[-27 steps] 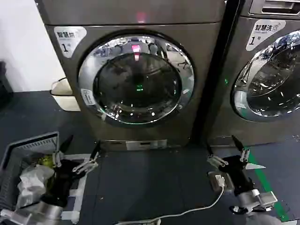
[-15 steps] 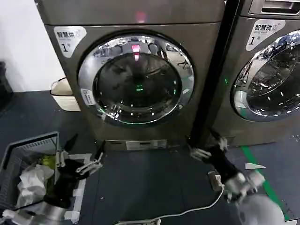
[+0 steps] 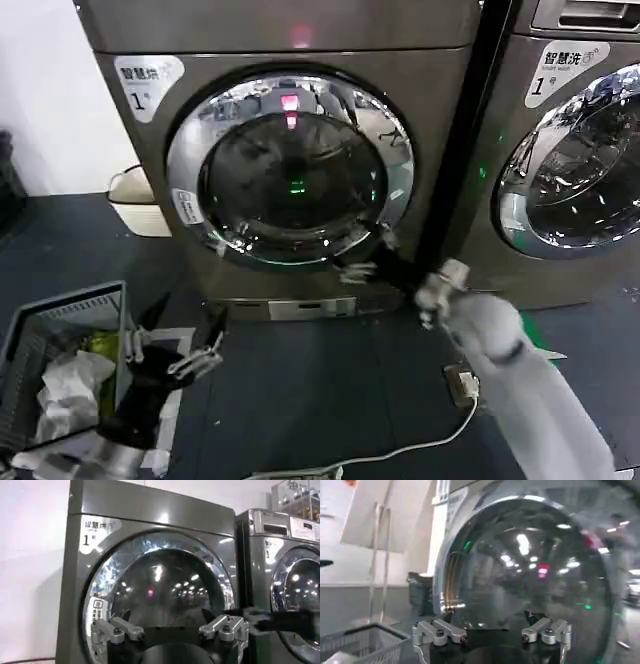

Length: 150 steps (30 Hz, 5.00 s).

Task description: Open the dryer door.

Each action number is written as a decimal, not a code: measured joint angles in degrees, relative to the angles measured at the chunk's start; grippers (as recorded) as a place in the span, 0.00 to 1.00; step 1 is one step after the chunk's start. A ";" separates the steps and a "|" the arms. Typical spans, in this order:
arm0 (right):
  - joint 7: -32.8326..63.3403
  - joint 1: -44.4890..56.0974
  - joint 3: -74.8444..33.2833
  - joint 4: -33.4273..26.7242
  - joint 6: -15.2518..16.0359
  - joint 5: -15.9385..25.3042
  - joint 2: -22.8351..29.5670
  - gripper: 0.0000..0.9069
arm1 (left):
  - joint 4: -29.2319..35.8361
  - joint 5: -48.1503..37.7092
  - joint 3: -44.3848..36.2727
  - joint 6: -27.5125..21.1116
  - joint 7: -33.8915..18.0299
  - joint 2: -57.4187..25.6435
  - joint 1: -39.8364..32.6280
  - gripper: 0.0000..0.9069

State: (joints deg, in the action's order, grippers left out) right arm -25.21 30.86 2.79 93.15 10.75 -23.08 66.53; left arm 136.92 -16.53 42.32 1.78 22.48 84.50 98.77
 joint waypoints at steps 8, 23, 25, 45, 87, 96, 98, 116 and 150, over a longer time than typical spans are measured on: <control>-1.98 -6.77 5.86 -7.77 -1.67 0.09 7.60 1.00 | -0.76 1.31 -0.36 0.46 0.13 0.17 0.37 1.00; -2.36 -13.42 9.30 -20.17 -3.41 3.79 16.86 1.00 | -1.04 3.89 -0.69 1.12 0.21 0.42 0.91 1.00; -2.61 -14.44 9.78 -22.02 -3.88 3.81 17.93 1.00 | -1.06 3.92 -0.90 1.14 0.21 0.50 0.99 1.00; -4.67 -20.83 13.71 -30.47 -5.45 -0.91 22.60 1.00 | -0.42 4.73 -1.09 1.14 0.81 0.92 1.53 1.00; -28.92 -11.58 10.04 -15.60 -2.02 -5.67 11.35 1.00 | -14.11 -15.60 28.67 -12.34 4.03 -10.17 -11.95 1.00; -35.77 -9.46 9.09 -10.68 -0.60 -6.36 7.65 1.00 | -16.62 -18.43 27.68 -15.14 5.52 -13.86 -15.18 1.00; -36.08 -8.59 8.78 -9.05 -0.52 -6.45 6.41 1.00 | -17.28 -19.16 26.87 -14.94 6.81 -14.99 -16.10 1.00; -46.68 2.90 1.41 5.22 -4.60 -9.81 -6.18 1.00 | -23.13 -25.12 15.10 -14.77 9.06 -24.24 -24.27 1.00; -55.32 28.89 -58.57 -4.95 -6.84 -11.25 -19.81 1.00 | -31.28 -24.46 -36.65 -8.97 13.28 -29.40 -50.35 1.00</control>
State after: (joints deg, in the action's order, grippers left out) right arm -80.52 59.75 -55.78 88.20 3.91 -34.33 46.72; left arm 105.63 -40.98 5.67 -7.19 35.76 55.10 48.42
